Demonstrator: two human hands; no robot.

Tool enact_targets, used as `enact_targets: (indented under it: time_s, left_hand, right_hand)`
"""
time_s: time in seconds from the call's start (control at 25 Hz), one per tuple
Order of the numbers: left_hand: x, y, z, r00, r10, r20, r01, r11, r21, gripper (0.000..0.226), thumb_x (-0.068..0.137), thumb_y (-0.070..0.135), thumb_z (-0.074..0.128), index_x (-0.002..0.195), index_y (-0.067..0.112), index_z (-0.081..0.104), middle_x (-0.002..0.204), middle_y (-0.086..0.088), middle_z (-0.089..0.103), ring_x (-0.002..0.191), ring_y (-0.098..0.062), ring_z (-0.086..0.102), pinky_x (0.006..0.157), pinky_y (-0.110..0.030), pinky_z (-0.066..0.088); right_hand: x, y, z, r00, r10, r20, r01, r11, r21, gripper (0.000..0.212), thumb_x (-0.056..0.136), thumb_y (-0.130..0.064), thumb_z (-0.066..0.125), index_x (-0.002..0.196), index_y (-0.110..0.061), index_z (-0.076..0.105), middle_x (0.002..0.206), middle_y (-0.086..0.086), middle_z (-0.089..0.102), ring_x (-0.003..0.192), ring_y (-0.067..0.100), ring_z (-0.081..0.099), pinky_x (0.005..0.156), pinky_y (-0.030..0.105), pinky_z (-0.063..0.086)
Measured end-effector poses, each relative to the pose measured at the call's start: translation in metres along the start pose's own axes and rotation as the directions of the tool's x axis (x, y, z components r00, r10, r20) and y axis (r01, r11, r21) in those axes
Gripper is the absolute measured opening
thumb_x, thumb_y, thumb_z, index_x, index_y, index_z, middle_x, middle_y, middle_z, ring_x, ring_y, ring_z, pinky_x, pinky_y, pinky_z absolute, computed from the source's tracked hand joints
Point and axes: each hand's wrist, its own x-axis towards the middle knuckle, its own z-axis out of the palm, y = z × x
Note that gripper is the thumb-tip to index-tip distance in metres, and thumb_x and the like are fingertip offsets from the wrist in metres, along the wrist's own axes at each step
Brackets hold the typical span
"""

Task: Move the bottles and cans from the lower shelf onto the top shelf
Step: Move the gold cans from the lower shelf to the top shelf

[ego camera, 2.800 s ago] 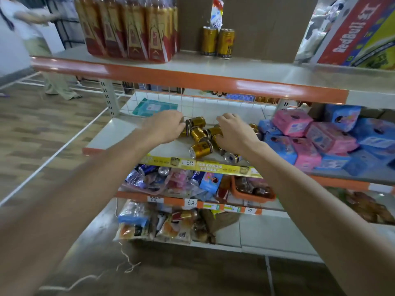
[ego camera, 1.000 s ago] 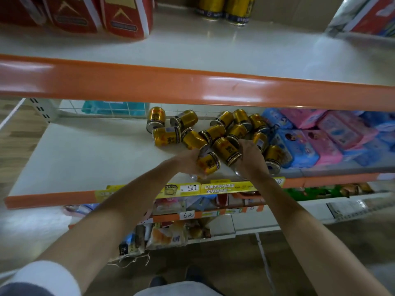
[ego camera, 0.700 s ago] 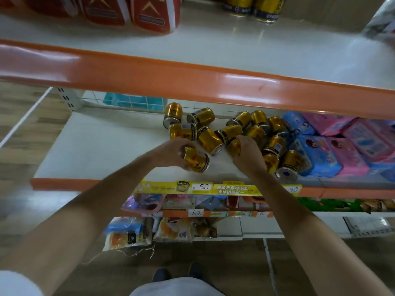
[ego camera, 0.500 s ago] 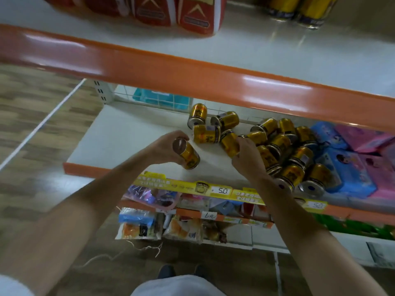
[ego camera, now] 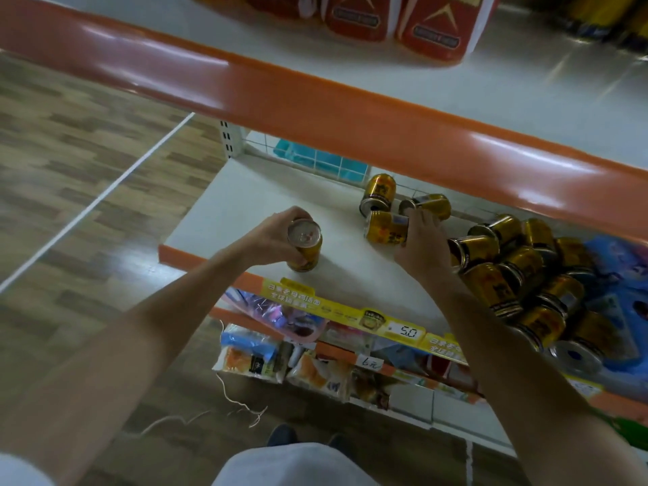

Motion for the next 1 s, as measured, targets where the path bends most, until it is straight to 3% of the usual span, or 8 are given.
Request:
enact_targets:
  time_s: [0.2,0.4,0.52,0.6,0.68,0.8,0.88,1.0]
  left_hand:
    - [-0.001,-0.009,0.003,1.000,0.019,0.014,-0.019,0.999,-0.027,0.067,0.063,0.001,0.083,0.121,0.015,0.052,0.115,-0.003,0.062,0.107,-0.021,0.060,0.086,-0.034,0.052]
    - [0.000,-0.010,0.003,1.000,0.008,0.024,-0.007,1.000,-0.030,0.070,0.063,0.002,0.085,0.123,0.018,0.051,0.117,-0.002,0.061,0.109,-0.021,0.058,0.088,-0.036,0.053]
    - [0.001,-0.011,0.002,1.000,0.010,0.025,-0.009,0.999,-0.042,0.070,0.063,0.000,0.084,0.121,0.018,0.051,0.116,-0.001,0.061,0.109,-0.021,0.059,0.086,-0.032,0.051]
    - [0.001,-0.011,0.001,0.999,0.012,0.030,-0.011,0.999,-0.048,0.070,0.062,0.001,0.085,0.120,0.021,0.051,0.115,0.000,0.061,0.109,-0.021,0.059,0.085,-0.032,0.051]
    - [0.001,-0.012,0.001,0.999,0.016,0.035,-0.015,0.999,-0.046,0.071,0.062,0.003,0.086,0.119,0.024,0.050,0.116,0.000,0.061,0.110,-0.021,0.058,0.087,-0.035,0.052]
    - [-0.001,-0.011,0.000,0.999,0.027,0.042,-0.025,0.998,-0.057,0.071,0.062,0.008,0.087,0.116,0.037,0.050,0.115,0.003,0.061,0.109,-0.020,0.059,0.087,-0.034,0.053]
    - [-0.003,-0.009,0.000,0.999,0.021,0.045,-0.018,0.998,-0.061,0.071,0.064,0.013,0.087,0.105,0.056,0.048,0.114,0.007,0.062,0.108,-0.018,0.061,0.087,-0.033,0.053]
    - [-0.004,-0.009,0.001,0.999,0.015,0.036,-0.013,0.998,-0.054,0.072,0.065,0.013,0.086,0.099,0.063,0.047,0.112,0.010,0.062,0.107,-0.016,0.061,0.087,-0.033,0.053]
  right_hand:
    - [0.024,-0.001,0.016,0.995,-0.093,0.020,0.094,0.995,-0.035,0.075,0.076,-0.045,0.077,0.130,-0.002,0.047,0.127,0.018,0.054,0.121,0.037,0.049,0.102,0.047,0.040]
    - [0.035,-0.010,0.027,0.988,-0.134,0.073,0.146,0.972,-0.185,0.063,0.078,-0.043,0.073,0.127,-0.009,0.052,0.128,0.016,0.051,0.122,0.035,0.047,0.107,0.048,0.036]
    - [0.036,-0.012,0.022,0.981,-0.160,0.111,0.179,0.965,-0.191,0.068,0.070,-0.045,0.077,0.125,-0.012,0.053,0.124,0.012,0.052,0.120,0.032,0.047,0.104,0.045,0.037]
    - [0.033,-0.012,0.019,0.983,-0.160,0.089,0.168,0.981,-0.096,0.073,0.064,-0.044,0.080,0.123,-0.012,0.054,0.121,0.011,0.052,0.117,0.030,0.048,0.100,0.042,0.041]
    - [0.024,-0.012,0.018,0.991,-0.129,0.041,0.123,0.983,0.139,0.075,0.061,-0.042,0.083,0.122,-0.015,0.050,0.121,0.009,0.051,0.113,0.027,0.050,0.093,0.041,0.047]
    - [0.005,-0.015,0.021,0.996,-0.082,0.040,0.056,0.892,0.449,0.071,0.061,-0.038,0.086,0.115,-0.024,0.041,0.114,0.004,0.055,0.101,0.020,0.058,0.081,0.036,0.053]
    - [-0.006,-0.016,0.027,0.998,-0.049,0.027,0.028,0.865,0.501,0.071,0.062,-0.040,0.087,0.114,-0.023,0.043,0.111,0.003,0.056,0.097,0.017,0.059,0.079,0.034,0.054]
    - [-0.017,-0.019,0.032,1.000,-0.020,0.023,0.005,0.843,0.537,0.075,0.061,-0.044,0.087,0.119,-0.022,0.045,0.114,0.002,0.055,0.099,0.015,0.058,0.080,0.028,0.053]
